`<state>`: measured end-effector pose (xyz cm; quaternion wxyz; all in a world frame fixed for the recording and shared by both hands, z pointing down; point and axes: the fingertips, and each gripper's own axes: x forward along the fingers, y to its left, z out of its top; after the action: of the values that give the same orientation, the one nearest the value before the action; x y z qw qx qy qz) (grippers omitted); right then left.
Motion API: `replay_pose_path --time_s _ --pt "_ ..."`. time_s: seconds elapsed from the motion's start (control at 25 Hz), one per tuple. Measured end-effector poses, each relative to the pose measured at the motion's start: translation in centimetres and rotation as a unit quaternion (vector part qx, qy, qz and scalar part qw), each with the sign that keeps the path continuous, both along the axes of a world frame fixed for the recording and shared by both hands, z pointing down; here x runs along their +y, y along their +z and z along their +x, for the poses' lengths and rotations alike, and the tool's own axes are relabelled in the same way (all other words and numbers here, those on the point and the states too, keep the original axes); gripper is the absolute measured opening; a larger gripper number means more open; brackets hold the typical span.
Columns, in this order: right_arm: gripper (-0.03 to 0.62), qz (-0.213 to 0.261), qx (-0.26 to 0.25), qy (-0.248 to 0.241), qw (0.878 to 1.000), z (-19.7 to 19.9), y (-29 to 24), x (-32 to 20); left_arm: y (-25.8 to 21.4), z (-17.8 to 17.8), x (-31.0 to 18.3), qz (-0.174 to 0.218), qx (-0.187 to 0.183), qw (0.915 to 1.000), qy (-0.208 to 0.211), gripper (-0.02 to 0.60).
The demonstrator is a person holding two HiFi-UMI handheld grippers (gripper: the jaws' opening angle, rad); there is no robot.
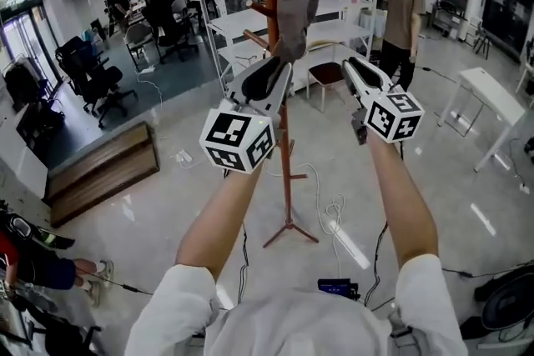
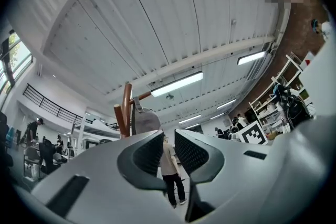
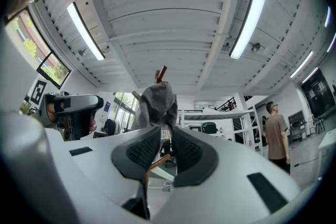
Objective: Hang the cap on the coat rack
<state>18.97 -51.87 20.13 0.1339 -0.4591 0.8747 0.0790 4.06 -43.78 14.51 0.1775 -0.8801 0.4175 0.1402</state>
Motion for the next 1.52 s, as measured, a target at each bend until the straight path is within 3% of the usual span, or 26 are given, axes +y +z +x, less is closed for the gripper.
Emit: replay_pose_path --time_s 0.28,0.52,0.8,1.04,1.4,1.52 --pt "0.06 0.02 0.019 0.029 0.999 2.1 4.9 8.0 7.8 1.1 3.1 -0.042 0.005 0.9982 0.043 0.058" --pt "0.05 -0.004 0.021 0.049 0.999 3.6 10.4 12.4 15.4 0.0 4.3 -0.076 0.004 0.9961 0.045 0.054" --pt "0.043 -0.071 0.054 0.073 0.993 3.2 20.3 18.5 23.5 -1.4 7.8 -0.14 0.049 0.9871 0.061 0.051" --pt "0.038 -0.137 0.057 0.084 0.985 2.8 28.9 20.7 30.5 -1.1 8.9 -0.178 0.048 0.9801 0.072 0.051" --pt "0.034 -0.157 0.051 0.108 0.98 3.7 34.5 22.4 39.3 -0.4 10.8 -0.212 0.015 0.9744 0.074 0.051" --pt "0.032 -0.167 0.052 0.107 0.979 3.7 36.0 22.7 41.9 -0.8 10.7 -0.24 0.018 0.9677 0.075 0.049"
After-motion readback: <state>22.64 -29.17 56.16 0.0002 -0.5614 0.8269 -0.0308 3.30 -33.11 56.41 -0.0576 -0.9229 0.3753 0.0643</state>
